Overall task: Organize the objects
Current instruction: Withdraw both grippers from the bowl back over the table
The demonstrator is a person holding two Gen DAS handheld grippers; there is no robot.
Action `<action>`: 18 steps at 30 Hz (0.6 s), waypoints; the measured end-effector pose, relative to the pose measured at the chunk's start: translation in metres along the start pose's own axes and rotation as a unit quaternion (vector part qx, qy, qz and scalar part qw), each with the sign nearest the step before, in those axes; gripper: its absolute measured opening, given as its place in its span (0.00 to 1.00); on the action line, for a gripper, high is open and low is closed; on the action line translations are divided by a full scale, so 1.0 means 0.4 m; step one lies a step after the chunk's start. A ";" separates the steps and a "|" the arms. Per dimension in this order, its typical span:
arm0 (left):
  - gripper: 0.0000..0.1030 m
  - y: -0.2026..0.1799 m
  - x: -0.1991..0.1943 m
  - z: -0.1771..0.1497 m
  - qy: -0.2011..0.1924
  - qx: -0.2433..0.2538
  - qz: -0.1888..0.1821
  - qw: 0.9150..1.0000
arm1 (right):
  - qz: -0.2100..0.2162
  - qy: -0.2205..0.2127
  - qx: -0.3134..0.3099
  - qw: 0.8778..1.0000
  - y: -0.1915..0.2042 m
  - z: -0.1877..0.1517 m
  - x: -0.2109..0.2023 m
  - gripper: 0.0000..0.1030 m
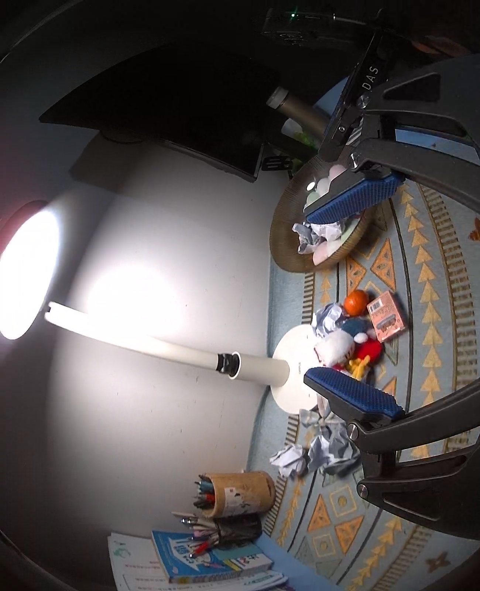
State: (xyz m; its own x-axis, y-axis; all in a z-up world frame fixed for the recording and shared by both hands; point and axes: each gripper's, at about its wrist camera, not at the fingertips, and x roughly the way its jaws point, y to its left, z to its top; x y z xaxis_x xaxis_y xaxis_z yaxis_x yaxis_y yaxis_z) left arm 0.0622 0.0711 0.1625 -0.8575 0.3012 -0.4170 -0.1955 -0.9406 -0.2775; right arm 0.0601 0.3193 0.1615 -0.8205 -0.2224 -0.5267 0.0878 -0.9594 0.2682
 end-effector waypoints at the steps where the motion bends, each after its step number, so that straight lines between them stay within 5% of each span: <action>1: 0.76 0.028 -0.011 -0.016 0.000 -0.005 0.021 1.000 | 0.006 0.004 -0.010 1.000 0.028 -0.020 0.010 0.67; 7: 0.76 0.210 0.013 -0.168 0.047 -0.026 0.142 0.988 | 0.024 0.057 -0.047 0.997 0.125 -0.191 0.140 0.66; 14: 0.76 0.312 0.053 -0.238 0.079 -0.085 0.133 0.984 | 0.012 0.052 -0.078 0.995 0.147 -0.260 0.201 0.66; 18: 0.76 0.323 0.052 -0.245 0.084 -0.094 0.123 0.984 | 0.009 0.084 -0.065 0.994 0.130 -0.267 0.240 0.67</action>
State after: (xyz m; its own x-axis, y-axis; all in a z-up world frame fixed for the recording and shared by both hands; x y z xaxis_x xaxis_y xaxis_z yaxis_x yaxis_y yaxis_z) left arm 0.0659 -0.0289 0.0330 -0.7737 0.1051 -0.6248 0.1132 -0.9474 -0.2995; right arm 0.0464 0.2296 0.0388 -0.7134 -0.2553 -0.6526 0.1835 -0.9668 0.1777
